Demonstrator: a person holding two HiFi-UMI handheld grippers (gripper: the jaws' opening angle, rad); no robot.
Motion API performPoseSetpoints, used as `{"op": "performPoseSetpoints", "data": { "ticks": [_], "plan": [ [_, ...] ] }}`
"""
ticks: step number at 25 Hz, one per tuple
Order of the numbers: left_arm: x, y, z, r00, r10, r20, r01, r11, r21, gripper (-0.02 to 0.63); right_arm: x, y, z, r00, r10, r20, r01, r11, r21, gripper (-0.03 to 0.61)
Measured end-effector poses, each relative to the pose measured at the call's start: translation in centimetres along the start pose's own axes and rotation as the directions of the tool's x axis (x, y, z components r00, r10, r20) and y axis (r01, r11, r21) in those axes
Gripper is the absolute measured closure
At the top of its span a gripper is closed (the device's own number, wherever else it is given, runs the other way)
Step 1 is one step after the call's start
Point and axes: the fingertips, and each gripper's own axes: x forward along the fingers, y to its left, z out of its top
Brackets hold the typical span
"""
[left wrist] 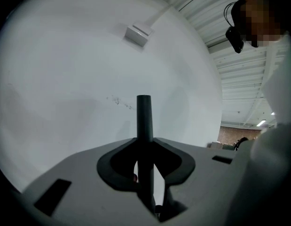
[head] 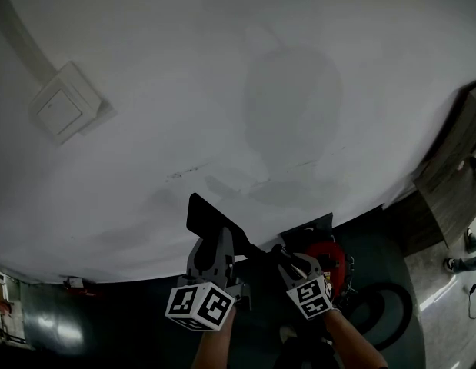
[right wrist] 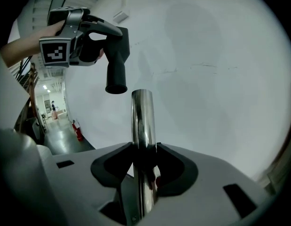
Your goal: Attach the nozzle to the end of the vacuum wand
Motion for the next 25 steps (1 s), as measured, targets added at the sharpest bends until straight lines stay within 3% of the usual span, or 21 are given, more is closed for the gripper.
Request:
{"op": "performPoseSetpoints", "data": {
  "ticks": [16,25],
  "plan": [
    [0.8,-3.6,-1.1,0.997,-0.064,-0.03,0.063,0.997,-0.042,0.529,-2.2,2.0,-0.3,1.0,-0.011,0.012,0.012,0.999,-0.046,0.419],
    [0.5,-4.0,-2.0,0.996,-0.071,-0.046,0.07,0.997,-0.019,0.529,-2.4,2.1,-0.4,1.0,-0.015,0.018,0.016,0.999,-0.049,0.419]
  ]
}}
